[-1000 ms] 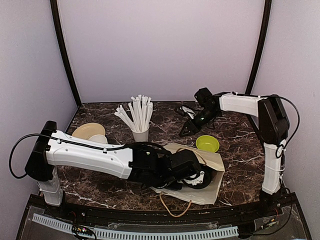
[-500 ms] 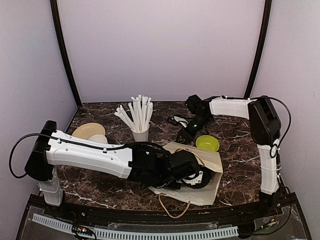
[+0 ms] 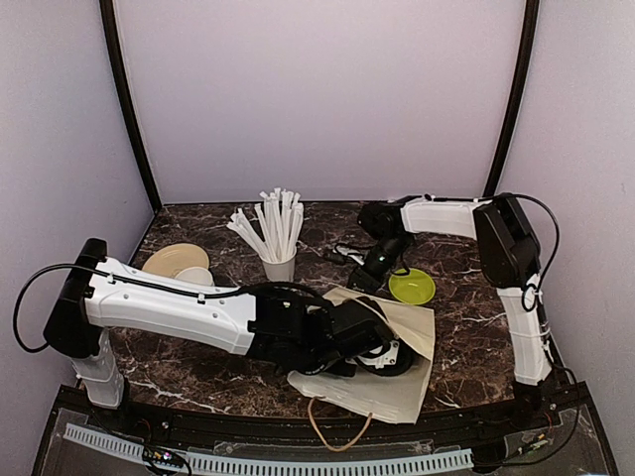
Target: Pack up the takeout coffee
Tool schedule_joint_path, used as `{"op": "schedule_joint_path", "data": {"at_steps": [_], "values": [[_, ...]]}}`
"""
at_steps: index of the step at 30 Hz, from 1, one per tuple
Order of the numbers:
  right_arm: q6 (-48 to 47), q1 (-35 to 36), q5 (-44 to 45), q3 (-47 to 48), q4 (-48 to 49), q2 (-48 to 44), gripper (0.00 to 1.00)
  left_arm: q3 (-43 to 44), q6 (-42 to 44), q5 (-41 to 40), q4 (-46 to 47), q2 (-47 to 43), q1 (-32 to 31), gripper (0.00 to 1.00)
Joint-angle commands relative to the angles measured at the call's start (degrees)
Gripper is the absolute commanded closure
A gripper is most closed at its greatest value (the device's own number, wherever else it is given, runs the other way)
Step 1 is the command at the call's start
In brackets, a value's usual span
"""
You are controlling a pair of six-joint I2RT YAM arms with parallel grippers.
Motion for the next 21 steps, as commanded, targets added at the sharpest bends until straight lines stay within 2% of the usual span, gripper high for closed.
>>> {"op": "schedule_joint_path", "data": {"at_steps": [1,7,13,16,21], "values": [[-3.9,2.22,-6.18,2.14,-8.36,2.31,0.68,-0.7,1.09,-3.78,0.86,-3.11,0.53,0.51],[-5.76,2.96,-11.75,4.92,-13.61,5.47,0.69,0.74,0.69,-3.32,-1.97,-3.94,0.1,0.51],[-8.74,4.35,-16.31,7.14,-19.64,7.61,0.69,6.52,-2.47,-2.32,-11.09,-2.78,-2.0,0.51],[-9.43,5.48,-16.59,7.25,-21.24,8.08,0.69,8.91,-4.26,-0.16,-15.9,-2.32,-2.61,0.51],[-7.89,6.82,-16.82,7.8,-21.83,8.86,0.68,10.48,-6.43,5.35,-18.79,-2.42,-2.78,0.53]]}}
